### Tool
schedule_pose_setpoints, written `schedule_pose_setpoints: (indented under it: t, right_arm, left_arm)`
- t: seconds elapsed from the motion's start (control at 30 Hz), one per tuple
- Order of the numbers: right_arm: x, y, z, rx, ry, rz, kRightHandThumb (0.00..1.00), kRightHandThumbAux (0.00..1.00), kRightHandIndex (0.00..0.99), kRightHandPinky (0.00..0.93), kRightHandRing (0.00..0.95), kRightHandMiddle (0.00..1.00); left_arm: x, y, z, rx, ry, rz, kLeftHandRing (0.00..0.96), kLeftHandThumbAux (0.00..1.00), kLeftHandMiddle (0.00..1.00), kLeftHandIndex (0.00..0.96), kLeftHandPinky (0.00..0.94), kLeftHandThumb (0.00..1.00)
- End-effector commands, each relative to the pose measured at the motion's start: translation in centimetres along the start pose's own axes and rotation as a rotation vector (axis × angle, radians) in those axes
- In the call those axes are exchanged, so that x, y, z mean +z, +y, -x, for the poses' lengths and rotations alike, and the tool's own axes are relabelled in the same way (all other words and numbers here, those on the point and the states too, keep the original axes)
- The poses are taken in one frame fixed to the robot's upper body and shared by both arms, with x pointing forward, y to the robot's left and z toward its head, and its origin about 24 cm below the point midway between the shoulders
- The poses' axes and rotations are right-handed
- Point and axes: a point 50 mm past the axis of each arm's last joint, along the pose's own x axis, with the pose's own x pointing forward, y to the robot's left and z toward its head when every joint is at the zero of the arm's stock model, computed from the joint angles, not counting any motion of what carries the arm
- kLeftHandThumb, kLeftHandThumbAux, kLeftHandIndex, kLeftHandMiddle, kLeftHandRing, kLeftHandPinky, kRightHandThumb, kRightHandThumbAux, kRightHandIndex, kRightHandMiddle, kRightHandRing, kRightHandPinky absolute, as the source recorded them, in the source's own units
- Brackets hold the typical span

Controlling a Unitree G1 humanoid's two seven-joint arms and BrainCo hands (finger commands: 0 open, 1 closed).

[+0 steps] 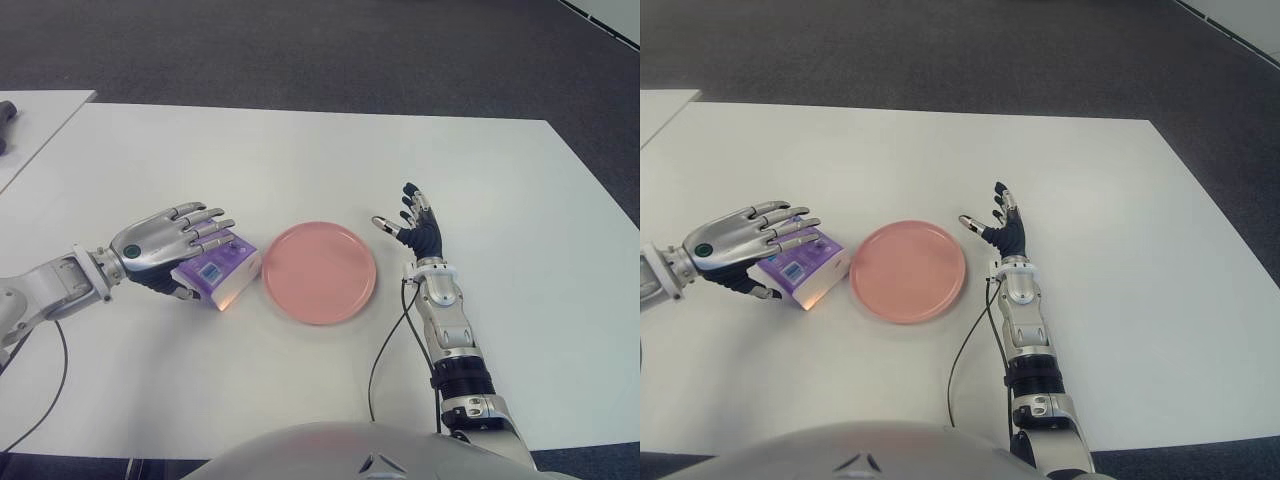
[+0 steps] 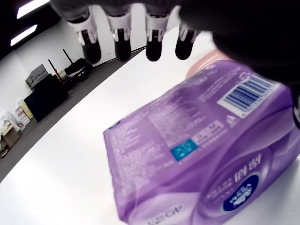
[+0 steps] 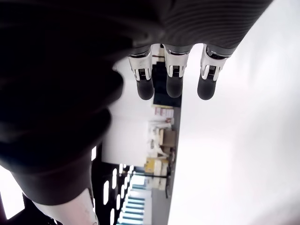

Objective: Put the tissue paper into the plate.

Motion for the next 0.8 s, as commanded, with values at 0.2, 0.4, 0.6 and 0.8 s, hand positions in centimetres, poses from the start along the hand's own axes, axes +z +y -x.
schedule_pose_setpoints:
  t: [0.2, 0.4, 0.6, 0.8]
  right_arm:
    - [-0.6, -0.1, 0.4, -0.002, 0.038, 0.002, 0.0, 0.853, 0.04, 0.067, 0.033, 0.039]
    - [-0.5, -0.1, 0.5, -0.003, 0.038, 0.002, 0.0, 0.853, 0.04, 0.067, 0.033, 0.039]
    - [-0.5, -0.1, 0.5, -0.003, 0.039, 0.002, 0.0, 0.853, 0.04, 0.067, 0.033, 0.039]
    - [-6.3, -0.8, -0.2, -0.115, 0.226, -0.009, 0.429, 0.76, 0.277, 0.039, 0.023, 0.064]
  left_arm:
    - [0.1, -0.3, -0.5, 0.011, -0.002, -0.01, 0.0, 0.281, 0.0, 0.0, 0.0, 0.326]
    - [0.4, -0.7, -0.8, 0.018, -0.002, -0.001, 0.0, 0.28, 0.0, 0.0, 0.0, 0.337]
    - [0.4, -1.2, -1.3, 0.021, 0.0, 0.012, 0.0, 0.279, 0.0, 0.0, 0.0, 0.34]
    - [0.3, -1.4, -1.5, 0.014, -0.005, 0.013, 0.0, 0.275, 0.0, 0.0, 0.0, 0.343]
